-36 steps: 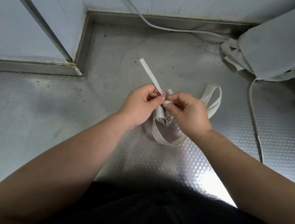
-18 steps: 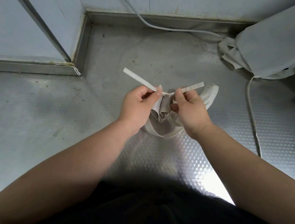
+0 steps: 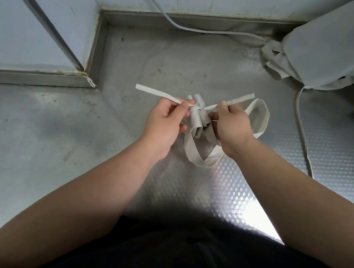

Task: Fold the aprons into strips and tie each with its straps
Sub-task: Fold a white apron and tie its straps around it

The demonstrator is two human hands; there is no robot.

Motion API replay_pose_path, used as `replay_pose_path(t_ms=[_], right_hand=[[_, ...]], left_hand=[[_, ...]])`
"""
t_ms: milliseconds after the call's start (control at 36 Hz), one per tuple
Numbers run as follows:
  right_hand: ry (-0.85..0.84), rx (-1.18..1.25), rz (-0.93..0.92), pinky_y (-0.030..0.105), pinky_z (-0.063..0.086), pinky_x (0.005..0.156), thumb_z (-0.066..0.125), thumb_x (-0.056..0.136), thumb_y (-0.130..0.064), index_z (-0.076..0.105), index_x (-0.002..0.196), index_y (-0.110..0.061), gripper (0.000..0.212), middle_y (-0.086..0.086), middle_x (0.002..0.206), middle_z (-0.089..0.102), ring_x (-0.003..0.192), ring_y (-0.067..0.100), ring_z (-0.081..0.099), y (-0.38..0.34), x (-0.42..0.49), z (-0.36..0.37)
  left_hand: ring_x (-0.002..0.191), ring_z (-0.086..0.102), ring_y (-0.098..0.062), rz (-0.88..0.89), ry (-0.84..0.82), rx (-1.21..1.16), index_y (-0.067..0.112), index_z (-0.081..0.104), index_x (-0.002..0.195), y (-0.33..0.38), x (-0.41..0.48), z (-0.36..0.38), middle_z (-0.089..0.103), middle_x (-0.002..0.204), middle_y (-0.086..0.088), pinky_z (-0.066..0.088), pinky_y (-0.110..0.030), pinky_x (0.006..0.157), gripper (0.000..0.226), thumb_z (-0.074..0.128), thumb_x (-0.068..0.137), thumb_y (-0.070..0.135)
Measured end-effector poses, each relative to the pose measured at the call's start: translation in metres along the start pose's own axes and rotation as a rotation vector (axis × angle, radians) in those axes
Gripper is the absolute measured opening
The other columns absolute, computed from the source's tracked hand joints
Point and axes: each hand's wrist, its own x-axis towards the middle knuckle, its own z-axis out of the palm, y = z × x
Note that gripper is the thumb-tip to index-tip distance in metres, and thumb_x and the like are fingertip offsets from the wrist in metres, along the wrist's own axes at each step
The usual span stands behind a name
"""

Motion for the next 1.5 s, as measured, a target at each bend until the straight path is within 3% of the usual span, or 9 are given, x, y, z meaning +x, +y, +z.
replay_pose_path(t_ms=[167,306,389,500,667,917,1056,1167,1500], right_hand=[[-0.093,-0.246,-0.181,0.033,0.041,0.076,0.037,0.101,-0.032,0.050,0.077,-0.015,0.032,-0.002,0.072,0.051,0.080,0.020,0.050,-0.004,-0.010,-0.002],[-0.163,-0.293,-0.259,0.029,0.047,0.077,0.056,0.094,-0.027,0.068,0.094,-0.007,0.023,0.002,0.085,0.067,0.081,0.015,0.060,0.000,-0.018,-0.002],[-0.114,-0.315,-0.352,0.024,0.040,0.066,0.050,0.096,-0.018,0.062,0.068,-0.016,0.031,-0.004,0.068,0.059,0.066,0.008,0.051,0.002,-0.017,-0.006],[-0.089,-0.374,-0.239,0.030,0.040,0.067,0.043,0.099,-0.024,0.047,0.058,-0.020,0.042,-0.004,0.060,0.050,0.066,0.018,0.051,-0.001,-0.013,-0.005],[-0.075,-0.132,0.008,0.047,0.052,0.068,0.044,0.096,-0.020,0.056,0.072,-0.007,0.030,0.013,0.072,0.057,0.067,0.029,0.055,-0.003,-0.005,0.001],[-0.102,-0.042,0.125,0.031,0.037,0.054,0.045,0.088,-0.005,0.046,0.060,-0.010,0.028,0.008,0.056,0.047,0.050,0.022,0.044,-0.003,-0.001,-0.001],[-0.147,-0.335,-0.125,0.035,0.042,0.074,0.039,0.098,-0.017,0.050,0.071,-0.009,0.030,0.011,0.076,0.055,0.075,0.025,0.051,-0.006,-0.012,-0.006],[-0.176,-0.305,-0.227,0.039,0.042,0.089,0.037,0.101,-0.019,0.054,0.082,-0.012,0.026,0.005,0.082,0.056,0.089,0.026,0.053,-0.012,-0.012,-0.008],[-0.062,-0.251,-0.136,0.025,0.035,0.065,0.041,0.099,-0.022,0.046,0.066,-0.019,0.034,-0.004,0.065,0.049,0.066,0.015,0.047,0.003,-0.005,-0.009]], left_hand=[[0.071,0.053,-0.002,0.068,-0.037,0.070,0.024,0.053,0.083,-0.002,-0.003,0.004,0.065,0.088,0.006,0.042,-0.016,0.054,0.020,0.047,0.099,0.013],[0.062,0.053,0.003,0.056,-0.007,0.004,0.016,0.053,0.087,-0.002,-0.001,0.004,0.063,0.085,0.006,0.047,-0.016,0.061,0.016,0.044,0.099,0.010],[0.066,0.053,0.002,0.073,-0.019,0.055,0.019,0.052,0.085,-0.003,0.000,0.001,0.064,0.087,0.007,0.047,-0.016,0.063,0.018,0.044,0.099,0.011],[0.068,0.053,0.002,0.067,-0.077,0.058,0.020,0.051,0.084,-0.005,-0.003,0.002,0.066,0.091,0.007,0.047,-0.016,0.064,0.020,0.044,0.099,0.009],[0.069,0.057,0.004,0.066,-0.070,0.097,0.019,0.052,0.082,-0.004,0.001,0.005,0.066,0.087,0.007,0.048,-0.015,0.065,0.023,0.045,0.099,0.006],[0.064,0.066,0.000,0.019,0.074,0.044,0.014,0.049,0.076,-0.003,0.002,-0.006,0.065,0.077,0.001,0.051,-0.015,0.057,0.026,0.045,0.097,0.001],[0.083,0.064,-0.008,0.019,0.026,0.075,0.018,0.050,0.079,-0.002,0.001,-0.010,0.068,0.088,0.005,0.045,-0.015,0.051,0.023,0.046,0.098,0.005],[0.072,0.059,0.001,0.037,-0.045,0.063,0.016,0.055,0.084,0.004,-0.001,-0.004,0.068,0.088,0.008,0.042,-0.013,0.049,0.021,0.046,0.098,0.004],[0.068,0.056,0.008,0.103,-0.195,0.197,0.021,0.053,0.087,0.000,-0.010,0.001,0.066,0.097,0.013,0.040,-0.011,0.051,0.019,0.045,0.099,0.009]])
